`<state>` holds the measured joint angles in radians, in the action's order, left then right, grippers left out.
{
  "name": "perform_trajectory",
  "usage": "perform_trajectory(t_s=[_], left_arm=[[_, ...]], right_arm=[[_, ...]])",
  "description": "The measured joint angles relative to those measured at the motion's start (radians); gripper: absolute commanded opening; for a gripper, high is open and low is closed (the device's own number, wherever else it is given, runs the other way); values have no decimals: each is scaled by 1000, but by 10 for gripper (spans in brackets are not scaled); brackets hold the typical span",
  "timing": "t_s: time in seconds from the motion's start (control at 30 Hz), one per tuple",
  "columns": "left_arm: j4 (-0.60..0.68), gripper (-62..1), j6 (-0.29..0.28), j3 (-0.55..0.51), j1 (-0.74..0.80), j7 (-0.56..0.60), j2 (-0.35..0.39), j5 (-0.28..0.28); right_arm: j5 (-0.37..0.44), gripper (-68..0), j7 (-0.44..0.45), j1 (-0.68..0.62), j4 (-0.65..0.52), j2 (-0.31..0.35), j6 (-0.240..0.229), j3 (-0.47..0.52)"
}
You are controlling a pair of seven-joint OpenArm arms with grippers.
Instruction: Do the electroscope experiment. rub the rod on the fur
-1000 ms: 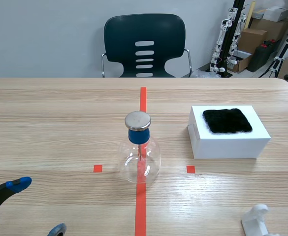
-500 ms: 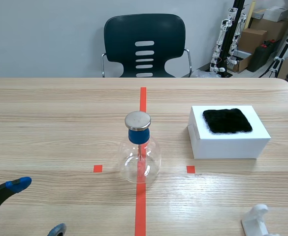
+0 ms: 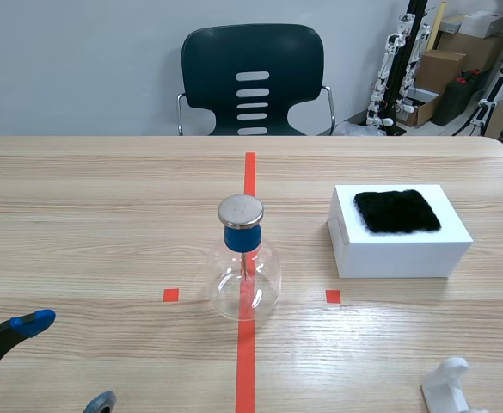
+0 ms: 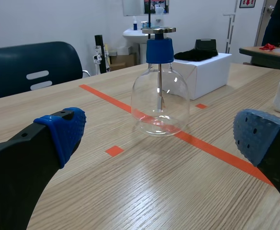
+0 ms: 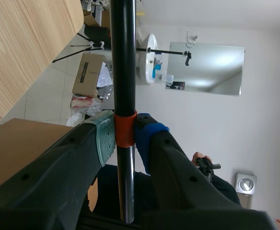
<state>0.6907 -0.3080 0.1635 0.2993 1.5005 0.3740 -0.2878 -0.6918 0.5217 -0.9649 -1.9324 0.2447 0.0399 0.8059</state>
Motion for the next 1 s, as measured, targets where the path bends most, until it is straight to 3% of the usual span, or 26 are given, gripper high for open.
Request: perform_trajectory(t_s=[1.0], left_arm=[[0, 14, 0, 0, 0, 0, 0, 0]], right_arm=[[11, -662, 0, 0, 0, 0, 0, 0]])
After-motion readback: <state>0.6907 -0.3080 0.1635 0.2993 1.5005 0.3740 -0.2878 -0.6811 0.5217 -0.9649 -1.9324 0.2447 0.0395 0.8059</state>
